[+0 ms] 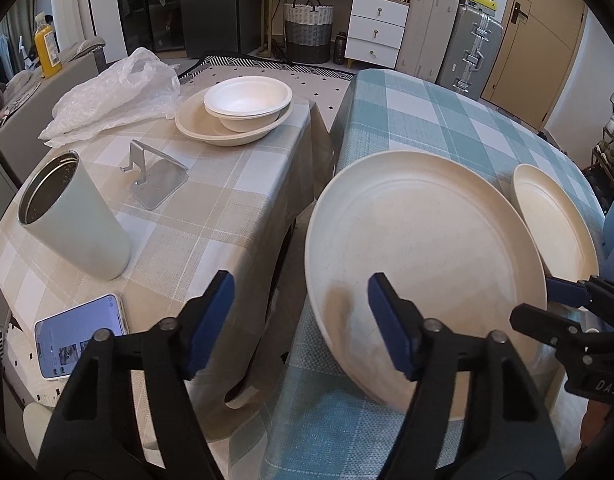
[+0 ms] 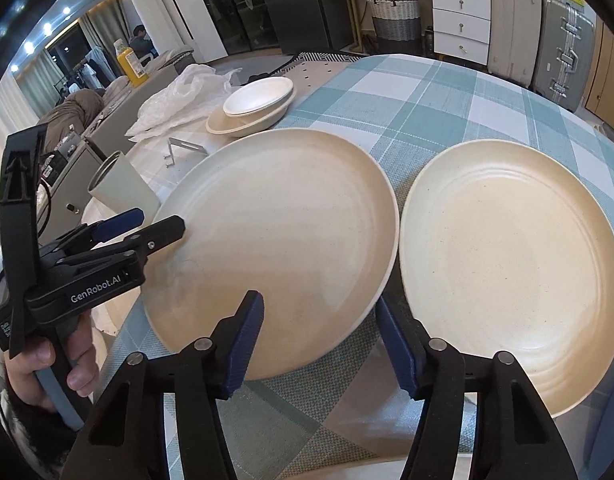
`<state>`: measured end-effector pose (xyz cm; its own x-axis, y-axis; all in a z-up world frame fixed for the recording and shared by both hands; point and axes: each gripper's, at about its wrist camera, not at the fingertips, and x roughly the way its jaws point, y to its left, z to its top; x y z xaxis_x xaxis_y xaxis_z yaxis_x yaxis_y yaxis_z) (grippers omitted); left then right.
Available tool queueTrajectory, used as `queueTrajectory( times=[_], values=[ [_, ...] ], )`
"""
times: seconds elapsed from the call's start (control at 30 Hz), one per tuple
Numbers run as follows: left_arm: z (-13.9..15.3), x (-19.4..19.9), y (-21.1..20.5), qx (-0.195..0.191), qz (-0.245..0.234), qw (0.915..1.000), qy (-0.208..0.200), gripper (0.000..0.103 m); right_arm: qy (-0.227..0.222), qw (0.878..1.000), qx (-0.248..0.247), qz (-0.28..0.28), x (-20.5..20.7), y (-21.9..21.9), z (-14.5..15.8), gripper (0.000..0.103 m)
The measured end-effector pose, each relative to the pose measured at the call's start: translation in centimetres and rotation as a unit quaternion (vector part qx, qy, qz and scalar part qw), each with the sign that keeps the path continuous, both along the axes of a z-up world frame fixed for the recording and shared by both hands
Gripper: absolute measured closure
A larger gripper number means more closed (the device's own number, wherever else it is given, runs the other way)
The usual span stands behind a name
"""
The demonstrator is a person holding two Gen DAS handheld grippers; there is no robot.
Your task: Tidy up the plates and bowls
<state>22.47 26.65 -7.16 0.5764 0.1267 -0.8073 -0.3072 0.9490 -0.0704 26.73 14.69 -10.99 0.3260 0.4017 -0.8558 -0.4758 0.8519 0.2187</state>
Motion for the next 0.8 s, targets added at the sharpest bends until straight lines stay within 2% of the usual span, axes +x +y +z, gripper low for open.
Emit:
queueTrajectory(
  times=[0.17,0.23,0.33,0.43,0.53,0.57,0.63,0.8],
  values=[
    [0.0,-0.3,-0.2,0.0,-0.01,1.0,0.0,0.045,-0.006,1.0,-0.012,-0.005,0.0,-0.1,0.0,0.052],
    [-0.1,-0.3,-0.2,-0.002,-0.011,0.9999,0.003,0.051,-0.01,1.0,-0.018,-0.006,-0.1,0.0,0.0,0.055],
    [-0.2,-0.2,-0.2,-0.006,-0.011,0.9999,0.01,0.069,-0.017,0.999,-0.028,-0.007,-0.2,0.0,-0.1,0.059],
    [-0.3,-0.1,-0.5,-0.002,-0.014,0.9998,0.011,0.079,-0.02,0.999,-0.032,-0.008,-0.4,0.0,0.0,0.064],
    [-0.3,-0.3,-0.8,-0.004,-0.02,0.9998,0.008,0.083,-0.025,0.999,-0.038,-0.007,-0.5,0.0,0.0,0.07],
    [-0.3,-0.2,-0.9,-0.003,-0.022,0.9997,0.008,0.088,-0.026,0.999,-0.039,-0.007,-0.5,0.0,0.0,0.072],
    [-0.3,-0.2,-1.2,0.008,-0.022,0.9997,0.009,0.088,-0.031,0.998,-0.045,-0.007,-0.6,0.0,-0.1,0.076],
    [-0.2,-0.4,-1.4,0.02,-0.026,0.9994,0.009,0.091,-0.039,0.998,-0.049,-0.007,-0.8,0.1,0.0,0.077]
  ],
)
